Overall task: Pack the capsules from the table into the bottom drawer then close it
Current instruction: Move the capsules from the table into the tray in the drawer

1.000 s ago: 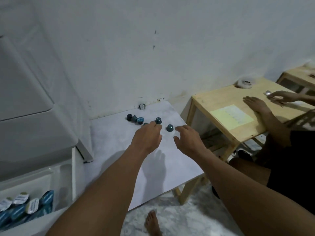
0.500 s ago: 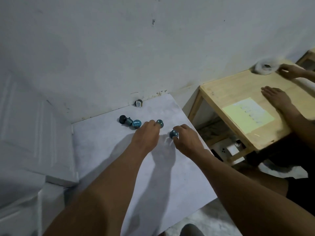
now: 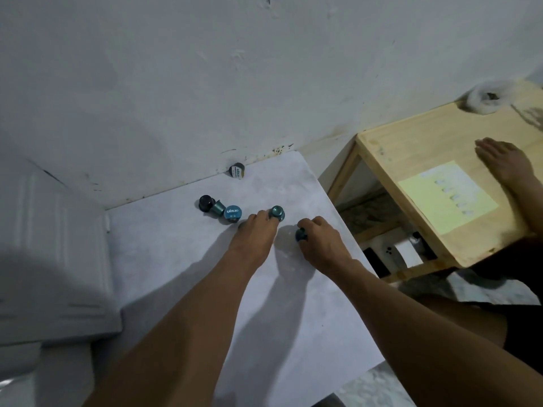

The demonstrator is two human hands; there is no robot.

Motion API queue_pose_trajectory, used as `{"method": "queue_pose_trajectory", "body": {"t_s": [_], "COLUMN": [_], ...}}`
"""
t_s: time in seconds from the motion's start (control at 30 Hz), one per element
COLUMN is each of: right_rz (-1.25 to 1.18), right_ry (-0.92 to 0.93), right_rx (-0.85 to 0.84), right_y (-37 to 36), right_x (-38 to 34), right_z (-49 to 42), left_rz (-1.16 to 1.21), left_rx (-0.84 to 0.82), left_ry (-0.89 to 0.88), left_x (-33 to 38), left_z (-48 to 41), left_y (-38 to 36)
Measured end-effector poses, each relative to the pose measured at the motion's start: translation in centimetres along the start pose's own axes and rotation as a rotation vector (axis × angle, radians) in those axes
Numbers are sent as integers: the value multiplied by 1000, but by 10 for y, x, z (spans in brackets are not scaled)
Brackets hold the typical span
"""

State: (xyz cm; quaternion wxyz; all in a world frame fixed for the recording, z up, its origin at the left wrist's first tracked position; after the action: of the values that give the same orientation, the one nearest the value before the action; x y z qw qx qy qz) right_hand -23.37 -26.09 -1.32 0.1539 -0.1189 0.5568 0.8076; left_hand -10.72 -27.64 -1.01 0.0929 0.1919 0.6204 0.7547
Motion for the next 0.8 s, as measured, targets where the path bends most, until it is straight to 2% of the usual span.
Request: {"method": "queue_pose_trajectory", "body": {"t_s": [0.17,0.4,0.53,0.8], "right_rz": [0,-43,-40,-38], "right_ry": [5,-38,31,165], "right_rx": [16,50,65,216], "right_y": [-3,13,33,74], "right_x": [2,-1,-12,-29], "right_z": [-4,9,21,52], "left_rz": [34,196,233,245], "left_rx": [-12,-11,21,249], "left_ry": [4,25,21,162], "left_x": [-3,1,9,23], "left_z": [-7,1,12,54], "left_y": [-2,12,35,89]}}
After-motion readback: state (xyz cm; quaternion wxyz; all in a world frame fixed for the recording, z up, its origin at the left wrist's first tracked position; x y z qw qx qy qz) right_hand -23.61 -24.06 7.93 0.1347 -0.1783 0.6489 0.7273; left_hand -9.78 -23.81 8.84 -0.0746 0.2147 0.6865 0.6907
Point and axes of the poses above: each hand's wrist, its own z-axis away from the middle knuckle, its own y-axis out of the back of the hand, x = y × z, the point moved 7 cm from there along -z, towards the middle knuckle, and after that the axes turned 3 degrees about -y, right-handed, at the moved point
